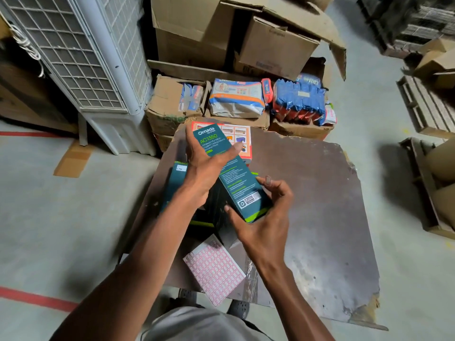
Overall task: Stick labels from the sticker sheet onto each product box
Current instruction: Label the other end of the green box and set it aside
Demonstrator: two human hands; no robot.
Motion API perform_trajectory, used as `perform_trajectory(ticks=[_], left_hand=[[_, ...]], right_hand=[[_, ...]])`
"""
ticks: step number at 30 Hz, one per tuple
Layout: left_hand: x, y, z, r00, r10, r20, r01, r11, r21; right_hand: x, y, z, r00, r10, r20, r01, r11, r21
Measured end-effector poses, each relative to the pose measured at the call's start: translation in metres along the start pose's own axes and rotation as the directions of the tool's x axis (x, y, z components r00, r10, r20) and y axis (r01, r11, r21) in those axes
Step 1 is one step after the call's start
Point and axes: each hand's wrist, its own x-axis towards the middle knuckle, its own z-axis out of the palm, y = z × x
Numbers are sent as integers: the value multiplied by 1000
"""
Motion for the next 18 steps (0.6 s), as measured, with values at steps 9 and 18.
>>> perform_trajectory(ticks=[9, 18], left_hand=[[-22, -23, -12, 999, 13, -50, -23, 979, -202], [-31, -29, -20, 998, 53, 17, -49, 981, -186]], right_hand=[[10, -27, -22, 969, 141, 202, -186, 956, 226], [83, -29, -28, 783, 291, 549, -418, 901, 119]])
